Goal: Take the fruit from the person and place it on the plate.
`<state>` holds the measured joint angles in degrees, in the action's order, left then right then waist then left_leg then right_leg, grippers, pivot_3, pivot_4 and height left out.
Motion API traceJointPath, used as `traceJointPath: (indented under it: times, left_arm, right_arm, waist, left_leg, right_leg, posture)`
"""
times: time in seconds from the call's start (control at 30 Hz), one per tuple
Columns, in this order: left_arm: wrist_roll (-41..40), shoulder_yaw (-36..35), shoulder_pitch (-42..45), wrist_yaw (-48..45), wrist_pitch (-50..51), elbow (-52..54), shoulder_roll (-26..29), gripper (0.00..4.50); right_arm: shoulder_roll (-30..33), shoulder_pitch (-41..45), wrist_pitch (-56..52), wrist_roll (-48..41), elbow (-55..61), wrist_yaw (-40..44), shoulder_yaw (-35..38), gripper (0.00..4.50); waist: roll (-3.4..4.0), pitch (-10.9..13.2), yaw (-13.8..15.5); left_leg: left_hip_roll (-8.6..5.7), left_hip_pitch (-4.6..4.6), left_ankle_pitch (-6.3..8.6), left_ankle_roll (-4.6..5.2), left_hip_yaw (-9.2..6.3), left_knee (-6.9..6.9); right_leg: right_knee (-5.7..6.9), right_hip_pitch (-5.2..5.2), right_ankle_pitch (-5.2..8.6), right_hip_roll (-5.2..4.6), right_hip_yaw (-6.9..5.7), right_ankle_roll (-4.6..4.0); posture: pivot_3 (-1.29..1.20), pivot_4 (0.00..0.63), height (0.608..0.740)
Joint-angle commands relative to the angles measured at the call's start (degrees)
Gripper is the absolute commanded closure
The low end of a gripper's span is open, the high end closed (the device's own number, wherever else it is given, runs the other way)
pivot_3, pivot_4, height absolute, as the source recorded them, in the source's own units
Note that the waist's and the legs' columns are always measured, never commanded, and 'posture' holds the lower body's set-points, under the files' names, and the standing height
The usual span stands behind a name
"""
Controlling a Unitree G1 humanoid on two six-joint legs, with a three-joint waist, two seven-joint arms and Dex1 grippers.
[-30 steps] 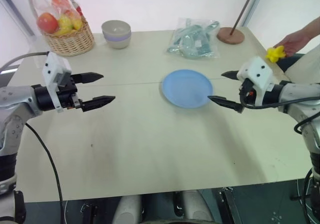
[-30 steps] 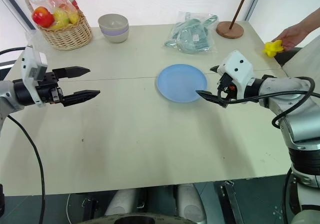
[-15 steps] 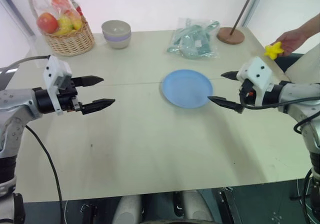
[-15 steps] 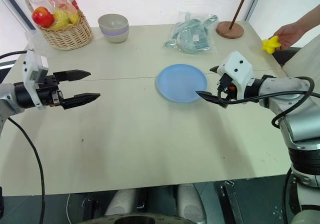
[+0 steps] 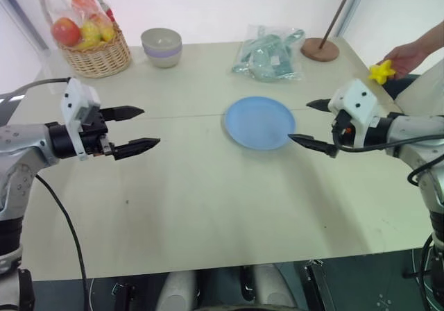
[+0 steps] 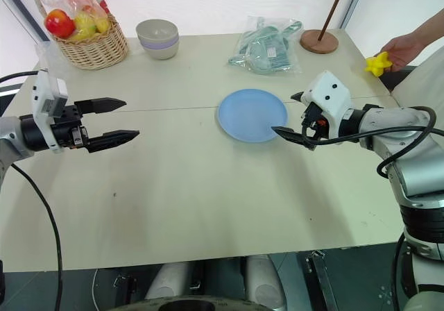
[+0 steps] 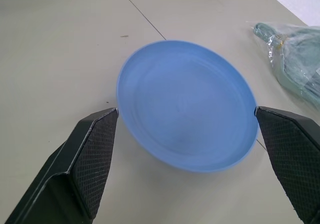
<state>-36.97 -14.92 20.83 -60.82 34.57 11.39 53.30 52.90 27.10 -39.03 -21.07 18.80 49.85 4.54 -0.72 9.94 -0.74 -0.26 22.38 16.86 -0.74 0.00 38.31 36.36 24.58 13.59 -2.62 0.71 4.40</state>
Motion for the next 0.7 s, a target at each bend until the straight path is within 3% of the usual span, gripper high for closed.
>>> traceJointPath:
  times: [0.03, 0.5, 0.6, 0.7]
  left_arm:
    - [-0.78, -2.22, 0.43, 0.12, -0.18, 1.13, 0.96, 0.00]
    - [-0.57, -1.85, 1.16, 1.48, -0.67, 1.04, -0.21, 0.00]
    - [0.14, -2.54, 1.51, 4.78, -1.58, 1.18, -1.80, 0.00]
    - [1.24, -4.09, 2.54, 13.48, -3.67, 2.83, -7.31, 0.00]
  right_arm:
    - [0.39, 0.72, 0.38, -0.24, 1.18, -0.33, 1.36, 0.05]
    - [-0.75, 1.17, -0.09, -0.27, 1.22, -2.81, 1.74, 0.05]
    - [-1.35, 1.42, -0.38, -0.49, 1.35, -3.60, 1.52, 0.05]
    - [-1.85, 1.51, -0.38, -0.47, 1.37, -3.85, 1.18, 0.05]
  waist:
    - [0.00, 0.00, 0.00]
    - [0.00, 0.00, 0.00]
    - [0.00, 0.00, 0.02]
    - [0.00, 0.00, 0.07]
  left_leg:
    - [0.00, 0.00, 0.00, 0.00, 0.00, 0.00]
    - [0.00, 0.00, 0.00, 0.00, 0.00, 0.00]
    - [0.00, 0.00, 0.00, 0.00, 0.00, 0.00]
    - [0.00, 0.00, 0.00, 0.00, 0.00, 0.02]
  right_leg:
    - [0.00, 0.00, 0.00, 0.00, 0.00, 0.00]
    - [0.00, 0.00, 0.00, 0.00, 0.00, 0.00]
    - [0.01, 0.00, 0.00, 0.00, 0.00, 0.00]
    - [0.04, 0.00, 0.00, -0.02, 0.00, 0.00]
  posture:
    - [0.00, 0.150, 0.740]
    - [0.00, 0.150, 0.740]
    - [0.00, 0.150, 0.740]
    - [0.00, 0.150, 0.740]
